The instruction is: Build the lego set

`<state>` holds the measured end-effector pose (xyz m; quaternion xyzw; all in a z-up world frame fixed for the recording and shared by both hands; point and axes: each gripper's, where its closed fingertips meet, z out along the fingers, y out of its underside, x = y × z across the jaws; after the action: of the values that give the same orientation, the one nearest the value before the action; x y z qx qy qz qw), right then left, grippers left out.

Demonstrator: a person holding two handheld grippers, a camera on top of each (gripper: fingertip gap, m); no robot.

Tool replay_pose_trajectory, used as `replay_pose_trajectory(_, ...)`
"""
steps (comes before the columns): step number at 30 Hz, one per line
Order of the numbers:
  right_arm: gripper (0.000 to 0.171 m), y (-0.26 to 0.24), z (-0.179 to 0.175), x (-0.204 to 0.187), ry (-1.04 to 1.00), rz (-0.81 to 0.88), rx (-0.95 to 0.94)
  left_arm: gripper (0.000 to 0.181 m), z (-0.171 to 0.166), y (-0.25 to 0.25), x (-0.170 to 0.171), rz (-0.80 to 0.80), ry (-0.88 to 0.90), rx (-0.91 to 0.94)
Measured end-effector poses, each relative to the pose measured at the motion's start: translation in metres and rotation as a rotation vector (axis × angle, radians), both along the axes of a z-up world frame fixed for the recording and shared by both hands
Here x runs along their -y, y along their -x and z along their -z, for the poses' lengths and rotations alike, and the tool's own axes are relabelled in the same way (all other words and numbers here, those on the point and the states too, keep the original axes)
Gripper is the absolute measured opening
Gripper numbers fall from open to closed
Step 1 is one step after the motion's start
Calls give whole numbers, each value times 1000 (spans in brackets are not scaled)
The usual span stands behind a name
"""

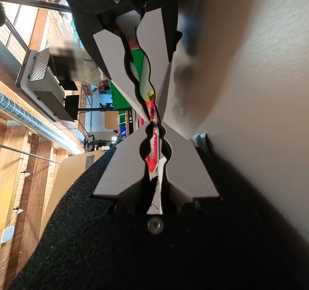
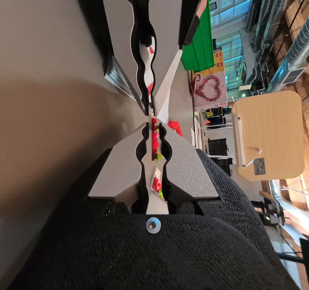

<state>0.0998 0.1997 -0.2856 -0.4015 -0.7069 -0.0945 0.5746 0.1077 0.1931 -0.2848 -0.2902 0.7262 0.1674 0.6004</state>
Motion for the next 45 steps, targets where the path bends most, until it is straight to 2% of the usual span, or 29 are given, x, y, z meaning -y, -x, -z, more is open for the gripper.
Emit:
replay_pose_trajectory(3,19,0,2,1,65,-20,-28,3,1,0,-2,-9,5,-1)
replay_pose_trajectory(4,34,-1,2,1,105,-26,-48,2,0,1,-2,-10,-1,1)
replay_pose_trajectory(6,49,-3,1,2,175,-38,-86,2,1,1,-3,-16,14,0)
replay_pose_trajectory(11,56,-19,-17,2,232,-91,-218,2,-1,4,-8,-35,41,20)
replay_pose_trajectory(14,56,-36,-37,-11,278,-86,-369,2,-1,5,-9,-41,57,28)
replay_pose_trajectory(18,53,-65,-62,-51,309,-7,-580,2,1,4,-8,-38,54,16)
replay_pose_trajectory(26,44,-78,-80,-132,264,100,-727,2,4,4,-8,-39,50,-3)
replay_pose_trajectory(30,38,-78,-83,-161,260,130,-766,2,6,4,-8,-41,47,-14)
replay_pose_trajectory(45,31,-81,-87,-150,358,41,-819,2,9,4,-11,-55,30,-33)
